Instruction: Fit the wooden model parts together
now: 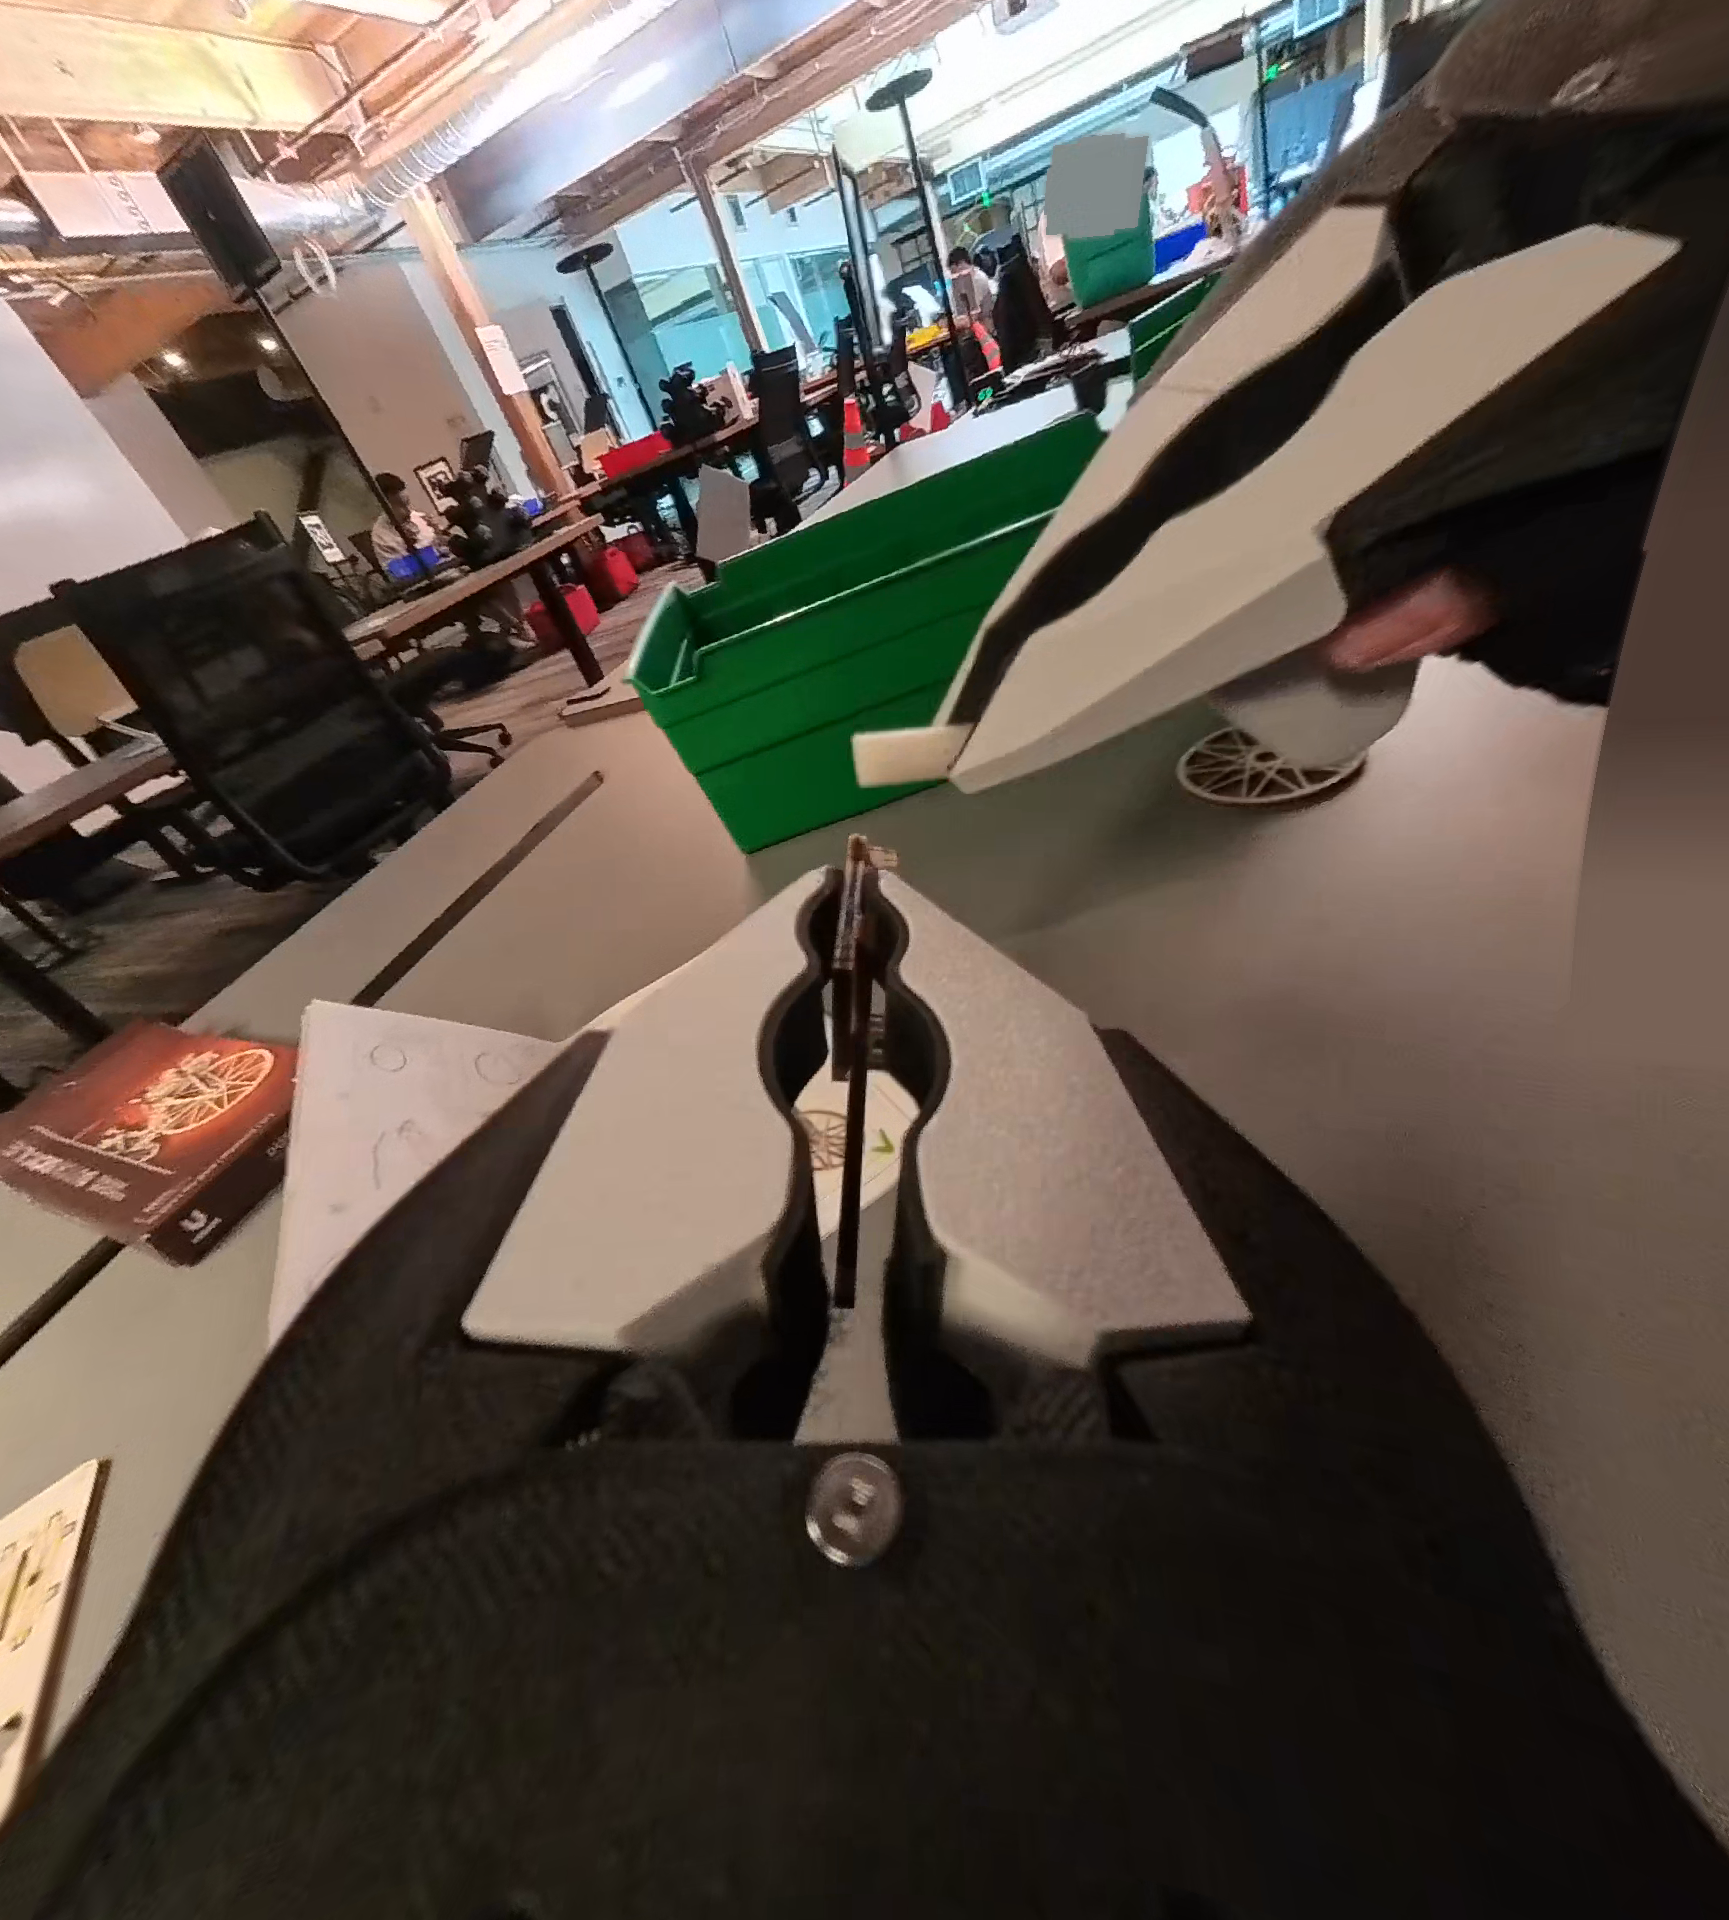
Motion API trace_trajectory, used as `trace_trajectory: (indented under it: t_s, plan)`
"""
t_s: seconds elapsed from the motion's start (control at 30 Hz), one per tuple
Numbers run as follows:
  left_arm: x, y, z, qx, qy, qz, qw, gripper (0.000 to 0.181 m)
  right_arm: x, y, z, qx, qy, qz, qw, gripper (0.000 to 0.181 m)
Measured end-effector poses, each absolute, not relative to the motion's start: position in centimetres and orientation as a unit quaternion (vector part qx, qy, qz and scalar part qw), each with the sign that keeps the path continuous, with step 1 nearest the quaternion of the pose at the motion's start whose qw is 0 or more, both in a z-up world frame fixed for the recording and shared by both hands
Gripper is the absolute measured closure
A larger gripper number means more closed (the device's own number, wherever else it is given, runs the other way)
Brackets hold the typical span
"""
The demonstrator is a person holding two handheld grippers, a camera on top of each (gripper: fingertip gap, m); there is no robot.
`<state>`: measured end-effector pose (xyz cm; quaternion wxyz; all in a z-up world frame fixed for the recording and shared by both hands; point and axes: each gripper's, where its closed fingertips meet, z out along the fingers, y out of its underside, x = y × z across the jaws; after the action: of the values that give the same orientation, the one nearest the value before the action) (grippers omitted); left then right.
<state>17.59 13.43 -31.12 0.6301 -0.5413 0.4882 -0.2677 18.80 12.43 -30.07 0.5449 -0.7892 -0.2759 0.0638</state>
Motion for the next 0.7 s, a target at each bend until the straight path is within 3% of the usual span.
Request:
trace_trajectory:
  t_s: [0.7]
  plan:
    - [17.9, 13.6, -31.7, -0.535, 0.506, -0.222, 0.639, 0.179, 18.6, 12.6, -31.7, -0.811, -0.274, 0.065, 0.513, 0.174]
